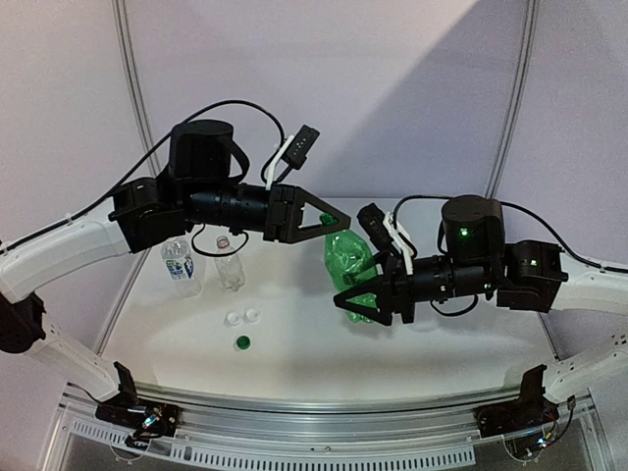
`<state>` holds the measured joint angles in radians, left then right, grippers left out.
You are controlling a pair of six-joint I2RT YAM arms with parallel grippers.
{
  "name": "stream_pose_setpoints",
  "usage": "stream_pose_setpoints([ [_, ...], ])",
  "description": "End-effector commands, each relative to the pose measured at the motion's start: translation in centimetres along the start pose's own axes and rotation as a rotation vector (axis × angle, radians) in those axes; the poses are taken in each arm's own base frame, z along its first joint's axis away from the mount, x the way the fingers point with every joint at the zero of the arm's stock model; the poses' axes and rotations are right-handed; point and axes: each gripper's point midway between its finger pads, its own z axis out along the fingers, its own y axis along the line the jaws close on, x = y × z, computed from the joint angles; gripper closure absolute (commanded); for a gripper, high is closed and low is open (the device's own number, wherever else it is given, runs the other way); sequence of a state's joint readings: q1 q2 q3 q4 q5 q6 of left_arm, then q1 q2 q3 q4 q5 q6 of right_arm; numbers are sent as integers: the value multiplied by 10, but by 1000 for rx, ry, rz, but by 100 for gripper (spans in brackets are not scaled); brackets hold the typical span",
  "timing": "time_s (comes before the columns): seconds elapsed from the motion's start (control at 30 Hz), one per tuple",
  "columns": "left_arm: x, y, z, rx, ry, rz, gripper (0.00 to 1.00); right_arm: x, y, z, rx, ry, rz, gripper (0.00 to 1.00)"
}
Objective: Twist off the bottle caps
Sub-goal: Pass from the right arm to the left, then place the bottle without the bottle cap at the center of the board.
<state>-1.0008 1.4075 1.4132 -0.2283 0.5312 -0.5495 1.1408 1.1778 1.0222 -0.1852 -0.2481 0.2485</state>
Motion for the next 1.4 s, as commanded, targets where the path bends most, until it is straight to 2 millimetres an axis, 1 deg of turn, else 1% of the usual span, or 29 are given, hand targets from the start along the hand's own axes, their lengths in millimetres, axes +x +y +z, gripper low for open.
stream_pose_setpoints([
  [0.0,3,-1,1,-15,13,9,89,-12,6,1,-19,-23,6,100],
  [0.03,3,-1,1,-19,12,10,94,-12,5,1,-17,-25,5,100],
  [0.07,2,0,0,-24,10,11,97,-12,5,1,-16,-26,4,100],
  [0.13,2,0,-1,-31,9,10,99,-12,4,2,-12,-25,4,100],
  [0.17,2,1,-1,-33,8,10,99,-13,3,2,-7,-29,3,96],
  [0.2,2,1,-2,-35,9,9,99,-13,2,2,0,-29,4,90],
  [0.3,3,2,-3,-43,7,6,100,-13,-3,1,34,-23,23,58],
  [0.4,3,3,-5,-52,-1,6,100,-11,-6,4,49,-12,43,39],
  [0.43,3,3,-6,-54,-4,7,100,-10,-7,4,50,-10,48,25],
  [0.47,3,3,-7,-58,-5,7,100,-10,-8,5,53,-11,52,7],
  [0.5,3,4,-8,-63,-7,5,100,-10,-8,5,56,-10,55,2],
  [0.8,5,16,-16,-144,-13,6,100,-11,-18,5,112,-17,86,1],
  [0.93,4,21,-22,-194,-16,21,100,-12,-30,2,187,-29,97,1],
  [1.03,4,32,-30,-270,-13,26,100,-14,-48,-6,295,-55,109,1],
  [1.1,3,40,-36,-331,-23,29,100,-15,-56,-13,344,-72,115,1],
  [1.23,0,55,-46,-434,-49,33,100,-11,-66,-25,415,-75,124,1],
  [1.37,-4,77,-53,-550,-79,30,100,-4,-76,-36,481,-77,138,1],
])
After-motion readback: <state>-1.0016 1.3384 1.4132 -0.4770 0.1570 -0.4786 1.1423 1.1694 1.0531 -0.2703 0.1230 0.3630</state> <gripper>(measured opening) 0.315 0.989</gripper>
